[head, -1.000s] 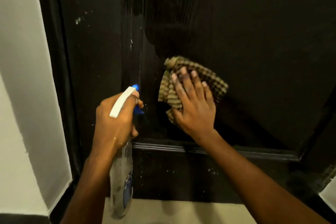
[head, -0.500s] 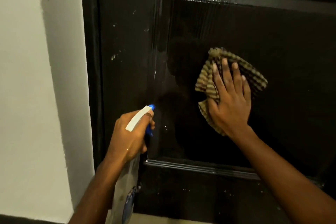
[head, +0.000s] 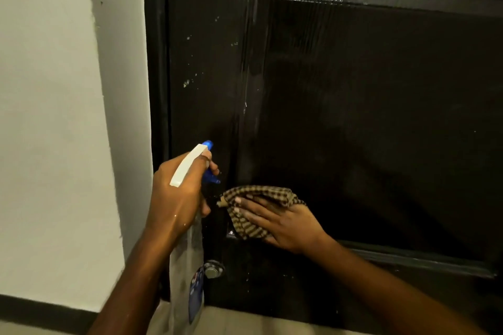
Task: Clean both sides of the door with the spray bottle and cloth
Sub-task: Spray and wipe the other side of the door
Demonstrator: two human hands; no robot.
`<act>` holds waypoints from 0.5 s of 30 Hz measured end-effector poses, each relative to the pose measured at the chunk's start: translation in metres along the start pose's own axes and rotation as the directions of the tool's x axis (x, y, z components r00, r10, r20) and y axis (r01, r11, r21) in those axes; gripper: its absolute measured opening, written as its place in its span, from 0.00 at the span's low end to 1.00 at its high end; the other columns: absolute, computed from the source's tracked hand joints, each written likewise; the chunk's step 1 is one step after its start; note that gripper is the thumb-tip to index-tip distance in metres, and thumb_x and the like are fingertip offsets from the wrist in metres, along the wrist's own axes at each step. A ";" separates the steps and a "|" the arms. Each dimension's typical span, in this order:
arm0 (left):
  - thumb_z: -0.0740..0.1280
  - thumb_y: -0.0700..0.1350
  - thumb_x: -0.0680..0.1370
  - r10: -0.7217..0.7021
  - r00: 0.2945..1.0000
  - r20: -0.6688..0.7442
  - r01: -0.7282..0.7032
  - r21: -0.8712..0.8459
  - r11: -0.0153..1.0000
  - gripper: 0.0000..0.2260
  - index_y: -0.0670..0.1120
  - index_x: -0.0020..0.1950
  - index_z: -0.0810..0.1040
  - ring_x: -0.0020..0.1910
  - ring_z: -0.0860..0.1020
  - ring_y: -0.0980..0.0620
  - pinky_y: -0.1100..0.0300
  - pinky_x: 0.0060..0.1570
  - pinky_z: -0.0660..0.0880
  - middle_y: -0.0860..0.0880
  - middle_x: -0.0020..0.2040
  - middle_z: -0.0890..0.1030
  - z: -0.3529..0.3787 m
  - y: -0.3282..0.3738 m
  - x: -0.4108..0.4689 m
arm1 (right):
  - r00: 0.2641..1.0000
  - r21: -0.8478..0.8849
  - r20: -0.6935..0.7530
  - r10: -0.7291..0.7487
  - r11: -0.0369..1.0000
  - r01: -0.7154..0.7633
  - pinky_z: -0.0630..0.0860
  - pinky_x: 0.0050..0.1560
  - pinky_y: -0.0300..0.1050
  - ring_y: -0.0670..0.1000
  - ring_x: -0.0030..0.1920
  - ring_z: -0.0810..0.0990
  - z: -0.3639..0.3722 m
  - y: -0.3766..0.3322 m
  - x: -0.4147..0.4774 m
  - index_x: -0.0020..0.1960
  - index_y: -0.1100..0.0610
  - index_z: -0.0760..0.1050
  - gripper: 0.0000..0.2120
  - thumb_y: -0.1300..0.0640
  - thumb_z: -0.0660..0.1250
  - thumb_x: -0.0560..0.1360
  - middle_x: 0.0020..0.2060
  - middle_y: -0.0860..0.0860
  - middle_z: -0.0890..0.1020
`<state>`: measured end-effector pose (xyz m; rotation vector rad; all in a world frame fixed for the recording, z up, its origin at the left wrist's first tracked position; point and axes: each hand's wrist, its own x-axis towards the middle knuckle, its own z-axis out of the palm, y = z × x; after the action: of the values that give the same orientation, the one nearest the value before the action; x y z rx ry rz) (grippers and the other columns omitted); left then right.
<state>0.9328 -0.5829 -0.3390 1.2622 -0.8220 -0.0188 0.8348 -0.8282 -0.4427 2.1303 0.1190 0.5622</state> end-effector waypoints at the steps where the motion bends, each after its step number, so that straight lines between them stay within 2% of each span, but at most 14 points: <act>1: 0.60 0.55 0.76 -0.002 1.000 0.000 0.002 0.007 1.000 0.15 0.45 0.45 0.80 0.21 0.74 0.49 0.63 0.20 0.72 0.48 0.38 0.83 0.000 0.000 -0.001 | 0.999 0.026 0.014 -0.031 0.999 0.031 0.62 0.74 0.48 0.48 0.80 0.55 0.000 0.001 -0.007 0.81 0.48 0.56 0.33 0.40 0.54 0.79 0.82 0.47 0.53; 2: 0.61 0.52 0.79 -0.002 1.000 -0.002 0.002 0.027 1.000 0.15 0.44 0.45 0.80 0.22 0.75 0.46 0.62 0.20 0.72 0.47 0.39 0.83 -0.001 -0.001 -0.001 | 0.999 0.061 0.006 -0.044 0.997 0.043 0.61 0.74 0.47 0.47 0.78 0.59 -0.004 0.007 -0.008 0.80 0.47 0.59 0.31 0.40 0.56 0.79 0.80 0.46 0.58; 4: 0.60 0.49 0.82 0.000 1.000 -0.002 0.000 0.073 0.997 0.14 0.44 0.44 0.80 0.23 0.76 0.44 0.60 0.21 0.73 0.47 0.39 0.83 -0.001 -0.001 -0.001 | 0.998 0.115 -0.064 -0.010 0.993 0.017 0.59 0.71 0.41 0.45 0.77 0.60 -0.020 0.030 0.000 0.78 0.46 0.65 0.28 0.42 0.56 0.79 0.78 0.45 0.64; 6: 0.60 0.49 0.83 -0.005 1.000 0.001 0.005 0.091 0.996 0.14 0.45 0.44 0.81 0.23 0.76 0.43 0.59 0.21 0.73 0.48 0.40 0.84 -0.002 -0.002 0.000 | 0.981 0.131 -0.153 0.119 0.986 -0.099 0.67 0.66 0.44 0.46 0.78 0.61 -0.042 0.067 0.021 0.78 0.45 0.66 0.27 0.43 0.56 0.80 0.78 0.46 0.64; 7: 0.60 0.49 0.83 -0.011 1.000 0.000 0.011 0.094 0.995 0.14 0.45 0.44 0.81 0.22 0.76 0.43 0.59 0.22 0.73 0.48 0.40 0.84 -0.002 -0.003 0.001 | 0.968 0.109 -0.170 0.186 0.980 -0.169 0.67 0.67 0.46 0.47 0.79 0.60 -0.055 0.085 0.034 0.79 0.45 0.64 0.27 0.42 0.56 0.81 0.79 0.46 0.62; 10: 0.61 0.49 0.82 -0.014 1.000 -0.005 0.014 0.099 0.995 0.13 0.45 0.46 0.81 0.22 0.75 0.47 0.60 0.22 0.73 0.48 0.40 0.83 -0.002 -0.003 0.004 | 0.921 0.011 -0.198 0.335 0.941 -0.339 0.54 0.76 0.48 0.50 0.80 0.56 -0.081 0.110 0.063 0.81 0.47 0.59 0.27 0.40 0.51 0.84 0.81 0.47 0.58; 12: 0.61 0.48 0.82 -0.005 1.000 -0.004 0.006 0.114 0.993 0.12 0.45 0.46 0.80 0.22 0.75 0.48 0.60 0.22 0.73 0.48 0.41 0.83 -0.002 -0.002 0.005 | 0.906 -0.007 -0.226 0.358 0.929 -0.369 0.52 0.77 0.50 0.51 0.80 0.56 -0.081 0.101 0.069 0.81 0.48 0.60 0.28 0.40 0.51 0.84 0.81 0.48 0.59; 15: 0.61 0.50 0.82 -0.003 1.000 -0.014 0.005 0.119 0.993 0.12 0.47 0.44 0.80 0.22 0.75 0.47 0.59 0.23 0.73 0.48 0.39 0.83 0.000 0.000 0.005 | 0.925 0.001 -0.224 0.308 0.949 -0.316 0.53 0.76 0.51 0.52 0.80 0.58 -0.061 0.074 0.059 0.80 0.50 0.62 0.28 0.41 0.54 0.83 0.80 0.50 0.61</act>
<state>0.9363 -0.5855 -0.3368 1.3750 -0.8187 0.0361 0.8517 -0.8090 -0.3331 2.0589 -0.1101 0.9831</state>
